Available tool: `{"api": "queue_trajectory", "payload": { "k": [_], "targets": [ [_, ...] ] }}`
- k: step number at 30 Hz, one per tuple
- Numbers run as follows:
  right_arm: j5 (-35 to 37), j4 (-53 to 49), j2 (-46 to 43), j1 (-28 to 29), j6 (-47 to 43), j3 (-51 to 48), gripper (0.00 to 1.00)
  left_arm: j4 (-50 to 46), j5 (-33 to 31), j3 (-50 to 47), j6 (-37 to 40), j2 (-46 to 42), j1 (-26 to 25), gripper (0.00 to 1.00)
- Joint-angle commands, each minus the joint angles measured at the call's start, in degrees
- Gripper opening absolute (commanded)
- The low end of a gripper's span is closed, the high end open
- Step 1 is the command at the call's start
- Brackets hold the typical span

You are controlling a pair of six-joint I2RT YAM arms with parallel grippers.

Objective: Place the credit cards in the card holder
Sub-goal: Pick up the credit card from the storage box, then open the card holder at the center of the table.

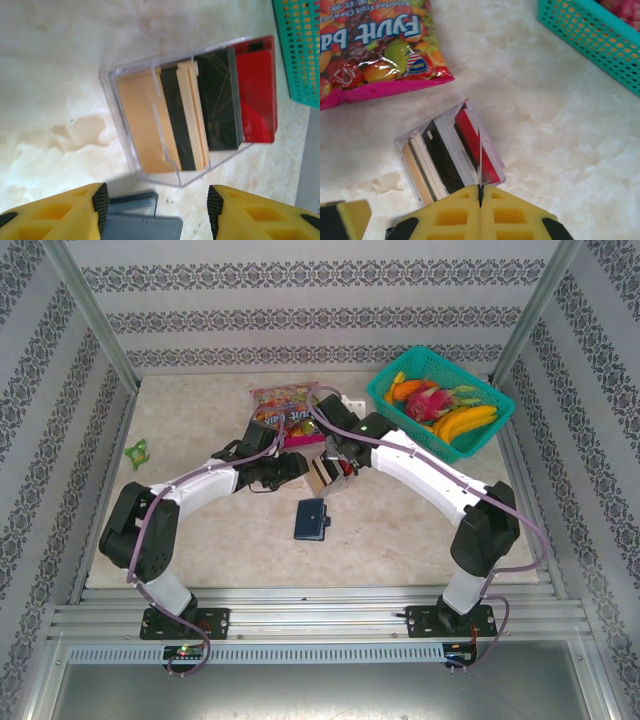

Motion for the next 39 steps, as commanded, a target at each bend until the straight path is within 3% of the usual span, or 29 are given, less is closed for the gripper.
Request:
{"api": "queue_trajectory", "payload": {
  "k": [1, 9, 16, 22, 29, 33, 39],
  "targets": [
    [2.8, 1.7, -3.4, 0.4, 4.3, -4.1, 0.0, -6.6, -4.1, -0.8, 3.4, -3.8, -3.3, 0.6],
    [-1.4, 7.3, -12.1, -0.6, 7.9, -15.4, 0.0, -22.2, -19.7, 2.6, 6.7, -5.5, -15.1, 0.69],
    [-16.4, 19.4, -23.3, -6.9, 10.2, -33.6, 0.0, -36.4, -33.3, 12.4, 4.8, 2.8, -26.6, 0.78],
    [-21.6, 20.3, -28.1, -9.8, 7.5, -38.7, 0.0, -44.0, -38.2, 20.2, 3.5, 11.8, -30.4, 0.78],
    [-24.8, 21.1, -28.6, -10.2, 6.6, -40.8, 0.0, -45.1, -40.9, 20.1, 4.4, 13.4, -30.9, 0.78],
    [-25.9, 22.6, -28.8, -10.1, 7.8, -41.8, 0.0, -45.3, -42.5, 20.8, 6.5, 15.0, -30.9, 0.71],
    [-26.0, 24.2, -29.4, -9.5, 9.1, -43.5, 0.0, -42.7, -43.1, 20.7, 8.8, 13.7, -30.7, 0.4]
  ]
}}
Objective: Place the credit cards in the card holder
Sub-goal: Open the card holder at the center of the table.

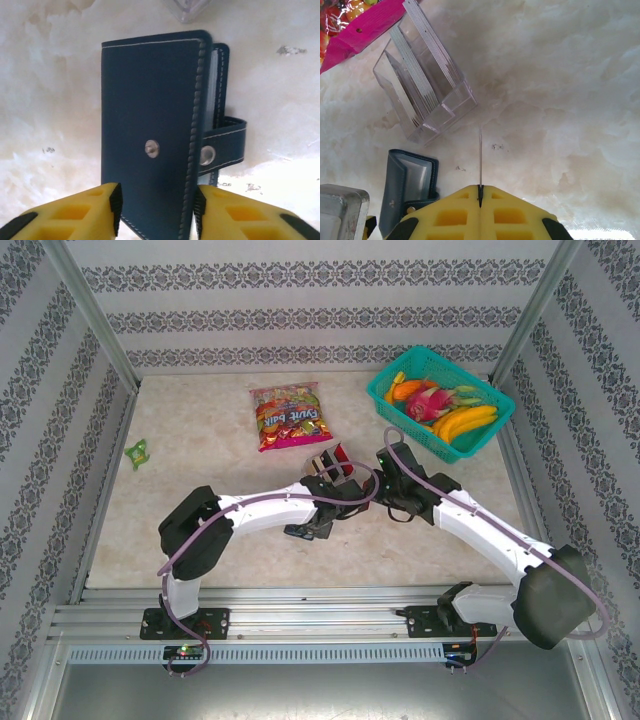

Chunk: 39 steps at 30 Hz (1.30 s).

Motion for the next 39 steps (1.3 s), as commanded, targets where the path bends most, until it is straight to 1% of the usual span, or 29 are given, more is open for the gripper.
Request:
{"api": "queue_trajectory", "payload": {
  "k": [1, 5, 6, 8, 12, 15, 17, 20, 23, 26, 29, 32, 34, 39],
  "targets": [
    [-0.8, 1.4, -1.2, 0.5, 1.1, -1.1, 0.0, -0.1, -2.3, 0.7, 1.9, -1.2, -0.2, 0.36],
    [-1.1, 1.1, -0.8, 0.6, 0.8, -1.1, 0.0, 1.0, -2.4, -0.5, 2.6, -2.3, 0.5, 0.2],
    [-1.2, 1.1, -0.7, 0.6, 0.7, -1.0, 0.0, 1.2, -2.4, -0.8, 2.8, -2.5, 0.7, 0.18],
    [-1.3, 1.2, -0.4, 0.7, 0.7, -0.9, 0.0, 1.6, -2.5, -1.4, 3.3, -3.1, 1.2, 0.1],
    [-2.3, 1.6, 0.3, 0.9, 0.4, -0.5, 0.0, 2.6, -1.4, -2.2, 3.4, -5.2, 1.9, 0.0],
    [-3.1, 2.5, 0.4, 1.2, 0.0, 0.0, 0.0, 5.9, 3.0, -4.0, 2.6, -8.9, 3.7, 0.0],
    [-5.4, 4.6, -0.1, 1.3, -0.8, -0.2, 0.0, 9.9, 7.9, -6.6, 1.7, -12.8, 5.6, 0.0],
    [-7.9, 7.1, -1.1, 2.1, -1.1, -0.3, 0.0, 14.6, 13.5, -11.1, -1.3, -18.5, 8.7, 0.0],
    [-9.7, 8.4, -0.9, 3.5, -2.3, 0.6, 0.0, 21.8, 19.2, -18.6, -5.6, -25.5, 12.0, 0.0],
    [-9.7, 8.2, 0.6, 5.6, -3.0, 2.3, 0.0, 28.2, 22.2, -26.5, -9.8, -30.6, 14.6, 0.0],
    [-8.0, 7.8, 2.9, 8.3, -2.4, 3.9, 0.0, 35.9, 26.0, -33.9, -15.2, -34.1, 16.7, 0.0],
    [-9.1, 8.8, 5.4, 10.0, -2.1, 5.3, 0.0, 42.4, 28.4, -39.1, -20.2, -36.1, 17.6, 0.0],
    [-9.0, 8.8, 7.8, 11.8, -2.6, 7.3, 0.0, 44.2, 28.5, -41.3, -22.3, -37.4, 17.6, 0.0],
    [-2.4, 3.6, 14.1, 16.8, -4.5, 14.1, 0.0, 46.7, 28.7, -44.8, -25.2, -40.0, 17.8, 0.0]
  ]
}}
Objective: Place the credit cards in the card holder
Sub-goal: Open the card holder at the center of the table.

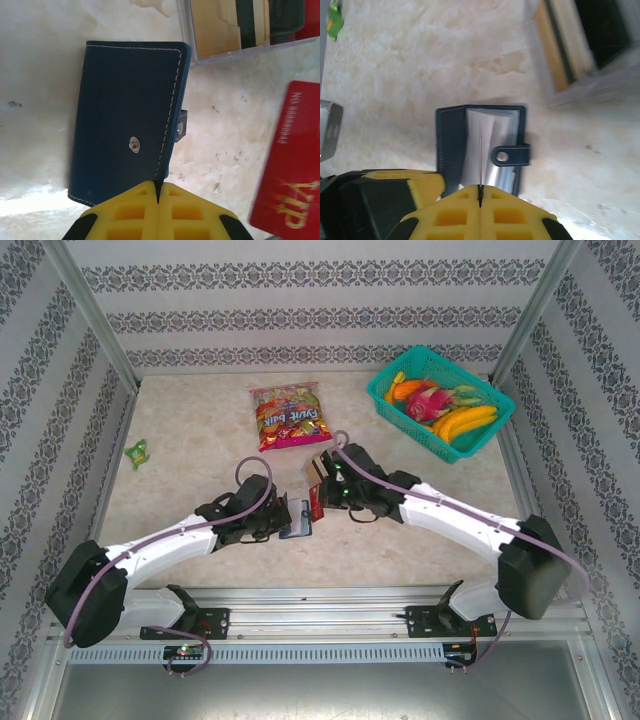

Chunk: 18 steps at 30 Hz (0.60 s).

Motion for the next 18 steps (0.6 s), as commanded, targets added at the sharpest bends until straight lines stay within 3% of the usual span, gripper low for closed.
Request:
{"api": "queue_trajectory", "payload": {
  "k": [1, 12, 18],
  "targets": [
    [6.0, -4.0, 3.8, 3.1, -2.5, 5.9, 0.0, 4.0, 1.6, -2.2, -4.7, -2.3, 0.7, 0.0],
    [13.5, -8.4, 13.3, 6.5, -1.9, 13.5, 0.0, 3.4, 1.9, -4.4, -4.8, -5.3, 2.7, 0.0],
    [10.2, -4.8, 15.8, 6.7, -1.1, 12.3, 0.0, 4.2, 2.5, -6.0, -5.2, -6.5, 3.8, 0.0]
  ]
}}
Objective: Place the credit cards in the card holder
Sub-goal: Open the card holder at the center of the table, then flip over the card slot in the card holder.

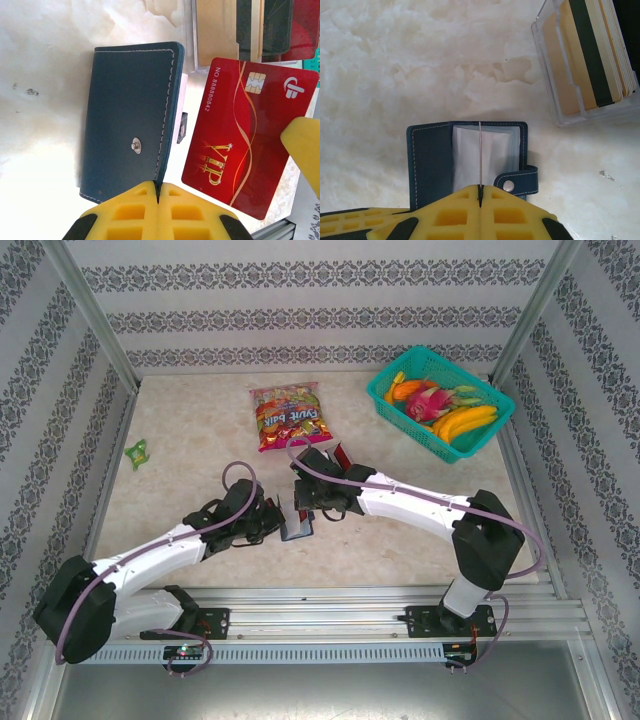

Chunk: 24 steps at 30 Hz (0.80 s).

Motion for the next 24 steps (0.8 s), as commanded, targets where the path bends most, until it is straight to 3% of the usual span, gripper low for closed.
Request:
{"api": "queue_trajectory", "payload": {
  "k": [1, 7, 13, 24],
  "targets": [
    [-0.9, 1.1, 3.1, 0.7, 0.8, 0.8, 0.0, 1.7, 0.7, -1.5, -1.1, -1.2, 1.2, 0.0],
    [6.7, -6.0, 6.5, 1.6, 0.2, 3.7, 0.0, 1.1, 0.9, -2.1, -0.5, -1.5, 1.6, 0.0],
    [11.1, -7.6, 2.9, 0.9, -0.4, 0.4, 0.0, -1.5, 0.8, -4.7, 0.6, -4.3, 3.6, 0.0],
    [-1.1, 4.3, 0.3, -3.1, 1.9, -8.1, 0.0, -5.1, 7.2, -4.8, 10.0, -0.6, 8.5, 0.0]
  ]
}}
